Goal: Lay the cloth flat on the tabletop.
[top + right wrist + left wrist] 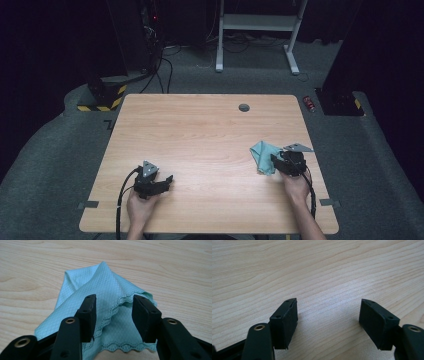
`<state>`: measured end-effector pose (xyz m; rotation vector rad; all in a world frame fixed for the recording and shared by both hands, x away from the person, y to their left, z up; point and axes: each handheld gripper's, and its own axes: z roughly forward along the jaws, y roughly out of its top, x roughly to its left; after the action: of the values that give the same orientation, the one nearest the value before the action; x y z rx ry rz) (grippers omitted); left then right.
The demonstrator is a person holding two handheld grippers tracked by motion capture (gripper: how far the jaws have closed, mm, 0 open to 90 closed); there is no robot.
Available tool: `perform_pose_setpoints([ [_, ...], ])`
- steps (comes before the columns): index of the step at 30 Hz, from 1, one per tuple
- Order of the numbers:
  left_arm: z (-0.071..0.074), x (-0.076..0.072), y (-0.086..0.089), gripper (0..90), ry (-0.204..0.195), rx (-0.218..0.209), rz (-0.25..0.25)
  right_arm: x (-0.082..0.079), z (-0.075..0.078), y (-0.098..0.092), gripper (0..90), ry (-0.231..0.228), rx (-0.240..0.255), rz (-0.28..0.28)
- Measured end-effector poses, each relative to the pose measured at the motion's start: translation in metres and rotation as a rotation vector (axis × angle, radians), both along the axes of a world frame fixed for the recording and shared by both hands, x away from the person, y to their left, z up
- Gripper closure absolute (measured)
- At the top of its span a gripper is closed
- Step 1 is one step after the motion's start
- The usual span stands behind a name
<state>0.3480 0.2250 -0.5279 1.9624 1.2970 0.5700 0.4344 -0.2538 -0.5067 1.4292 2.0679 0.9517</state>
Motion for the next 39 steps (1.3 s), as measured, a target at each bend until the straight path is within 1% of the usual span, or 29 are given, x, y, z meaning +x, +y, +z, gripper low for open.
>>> perform_pose_setpoints([
  [3,0.000,0.000,0.000,31.5,0.000,0.000,0.000,0.006,-0.003,0.000,58.1,0.009,0.015,-0.002],
  [6,0.000,0.000,0.000,31.5,0.000,0.000,0.001,0.009,-0.004,0.001,64.2,0.016,0.024,0.006],
  [9,0.000,0.000,0.000,31.5,0.001,0.002,0.000,0.011,-0.005,0.002,74.5,0.031,0.036,0.023],
  [12,0.000,0.000,0.000,31.5,0.001,0.001,0.000,0.011,-0.004,0.004,85.8,0.028,0.037,0.056],
  [13,0.000,0.000,0.000,31.5,0.001,0.001,0.000,0.010,-0.004,0.005,87.2,0.027,0.037,0.062],
  [17,0.000,0.000,0.000,31.5,0.001,0.002,0.000,0.006,-0.001,0.012,88.5,0.015,0.040,0.095],
  [21,0.000,0.000,0.000,31.5,0.001,0.004,0.000,0.001,0.003,0.022,88.9,0.000,0.040,0.148],
  [22,0.000,0.000,0.000,31.5,0.000,0.004,0.000,0.000,0.004,0.024,88.8,-0.001,0.039,0.153],
  [31,0.000,0.000,0.000,31.4,0.000,0.007,0.000,-0.009,0.013,0.051,88.9,-0.024,0.034,0.253],
  [36,0.000,0.000,-0.001,31.4,-0.002,0.010,-0.001,-0.011,0.015,0.065,88.9,-0.029,0.039,0.295],
  [37,0.000,0.000,-0.001,31.3,-0.002,0.010,-0.001,-0.011,0.015,0.065,88.9,-0.029,0.039,0.295],
  [38,0.000,0.000,-0.001,31.4,-0.003,0.011,-0.002,-0.011,0.016,0.073,88.9,-0.030,0.039,0.317],
  [39,0.000,0.000,-0.001,31.3,-0.002,0.010,-0.001,-0.012,0.016,0.075,88.9,-0.032,0.040,0.323],
])
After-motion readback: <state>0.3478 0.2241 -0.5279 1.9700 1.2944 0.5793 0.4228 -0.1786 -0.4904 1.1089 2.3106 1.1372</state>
